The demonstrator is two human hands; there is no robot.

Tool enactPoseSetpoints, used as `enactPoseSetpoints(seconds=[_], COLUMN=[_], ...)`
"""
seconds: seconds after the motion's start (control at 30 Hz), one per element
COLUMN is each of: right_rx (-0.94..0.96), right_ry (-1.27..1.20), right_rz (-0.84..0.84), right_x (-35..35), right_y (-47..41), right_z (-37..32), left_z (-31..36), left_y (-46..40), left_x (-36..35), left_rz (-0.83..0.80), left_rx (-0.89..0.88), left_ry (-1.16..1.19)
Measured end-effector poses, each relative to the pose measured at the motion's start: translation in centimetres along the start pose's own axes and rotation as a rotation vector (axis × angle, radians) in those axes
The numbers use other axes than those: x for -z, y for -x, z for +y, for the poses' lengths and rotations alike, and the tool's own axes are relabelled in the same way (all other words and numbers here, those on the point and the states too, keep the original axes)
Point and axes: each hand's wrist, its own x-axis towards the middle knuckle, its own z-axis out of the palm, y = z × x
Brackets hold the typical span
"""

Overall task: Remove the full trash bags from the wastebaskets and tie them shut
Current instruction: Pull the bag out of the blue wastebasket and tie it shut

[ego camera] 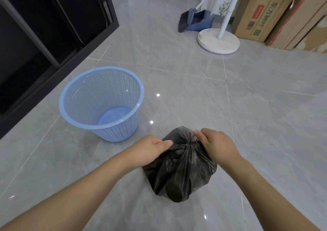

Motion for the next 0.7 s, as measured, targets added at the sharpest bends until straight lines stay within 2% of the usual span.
enactPoseSetpoints(seconds=[0.17,0.3,0.43,0.5,0.6,0.7], right_rx=[0.037,0.094,0.205,0.258,0.327,0.368], right_ry=[0.162,0.222,0.347,0.427,0.476,0.478], right_rz=[-0.087,-0.12,-0.247,-0.308,-0.334,-0.337], right_x=[-1.0,0.1,1.8,2.3,2.7,2.9], right_y=[0.5,0.5,0.3,0.0,-0.3,-0.4], right_z=[1.6,1.7,1.3,0.6,-0.4,-1.3], left_z=[-3.2,-2.5,-1.4,-1.3,-0.7,0.1], left_y=[0.3,0.4,0.4,0.1,-0.1,0.1], left_x=[0.7,0.4,0.6,0.3,-0.4,-1.3], left_rz=[0.012,0.051,0.071,0.072,0.081,0.048], left_rx=[0.154,0.095,0.04,0.033,-0.015,0.017], left_ry=[-0.182,-0.119,-0.041,-0.139,-0.429,-0.333])
